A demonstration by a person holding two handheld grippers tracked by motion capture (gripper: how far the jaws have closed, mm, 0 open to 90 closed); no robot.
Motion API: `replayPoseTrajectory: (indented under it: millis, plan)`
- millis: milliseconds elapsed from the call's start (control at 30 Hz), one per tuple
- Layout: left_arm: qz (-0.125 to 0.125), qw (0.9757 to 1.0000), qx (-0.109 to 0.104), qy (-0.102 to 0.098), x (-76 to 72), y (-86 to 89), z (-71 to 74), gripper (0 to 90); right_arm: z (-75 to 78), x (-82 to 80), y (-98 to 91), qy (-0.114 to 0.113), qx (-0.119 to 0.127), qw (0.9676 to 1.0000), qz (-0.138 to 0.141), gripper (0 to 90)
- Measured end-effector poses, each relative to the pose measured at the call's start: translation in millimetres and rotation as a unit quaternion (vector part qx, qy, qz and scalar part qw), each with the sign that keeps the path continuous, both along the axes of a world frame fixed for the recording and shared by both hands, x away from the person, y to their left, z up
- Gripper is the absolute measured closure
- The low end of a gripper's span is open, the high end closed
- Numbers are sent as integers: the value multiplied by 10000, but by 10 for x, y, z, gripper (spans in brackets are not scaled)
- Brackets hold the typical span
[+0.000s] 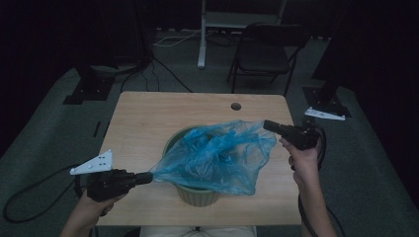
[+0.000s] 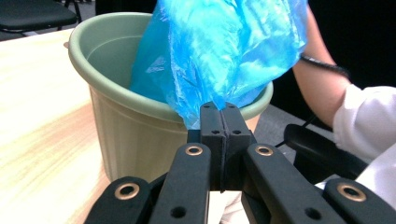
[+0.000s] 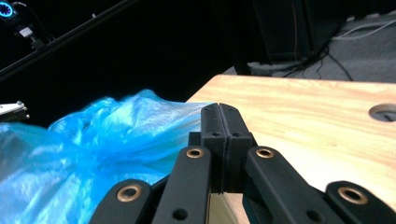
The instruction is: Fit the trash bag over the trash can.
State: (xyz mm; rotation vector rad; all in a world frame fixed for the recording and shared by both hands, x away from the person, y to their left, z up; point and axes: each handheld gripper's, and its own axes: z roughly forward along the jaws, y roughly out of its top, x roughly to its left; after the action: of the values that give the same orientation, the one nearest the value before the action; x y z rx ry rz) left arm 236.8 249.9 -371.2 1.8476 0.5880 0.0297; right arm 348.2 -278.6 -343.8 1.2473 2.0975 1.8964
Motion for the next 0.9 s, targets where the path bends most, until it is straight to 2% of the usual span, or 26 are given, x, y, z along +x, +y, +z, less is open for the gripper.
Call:
replayPoseTrajectory:
  millis: [33,67,100,200,233,400,467,533,633,733,767,800,833,867,900]
  plan:
    - [-114,9998,-114,76,14,32,-6,771,-17,7,22,18,-8,10000,31,900]
    - [-114,9998,-114,76,14,32,-6,680,-17,7,22,18,-8,10000,31,900]
    - [-175,9997,-139,72,18,43,-4,680,-30,14,47,41,-12,10000,83,900]
    - [-77,9999,-101,101,52,67,36,535,-31,33,121,56,-60,9998,162,900]
    - [-57,9999,-78,117,71,76,51,531,-25,39,139,43,-87,9998,168,900]
    - [5,9995,-30,302,267,102,158,403,9,53,200,23,-162,9996,221,900]
    - [70,9994,-10,335,362,101,231,385,22,53,218,-3,-208,9995,219,900]
    - [72,9990,4,450,533,56,319,367,31,53,228,-3,-227,9995,234,900]
    - [-45,9973,5,739,803,-86,365,352,34,60,244,-10,-212,9995,241,900]
    - [-360,9931,-23,1119,1039,-272,313,353,30,71,270,7,-214,9994,279,899]
    - [-525,9913,-10,1205,1094,-330,286,354,29,74,279,13,-216,9993,288,899]
    - [-559,9905,-8,1259,1139,-376,262,355,29,79,287,9,-240,9993,301,899]
    - [-686,9892,-77,1291,1175,-409,238,400,30,84,294,17,-242,9992,317,899]
    - [-780,9886,-103,1281,1200,-440,221,483,32,89,302,21,-252,9992,315,899]
    - [-600,9913,-35,1170,1218,-463,216,552,32,98,308,16,-259,9992,316,899]
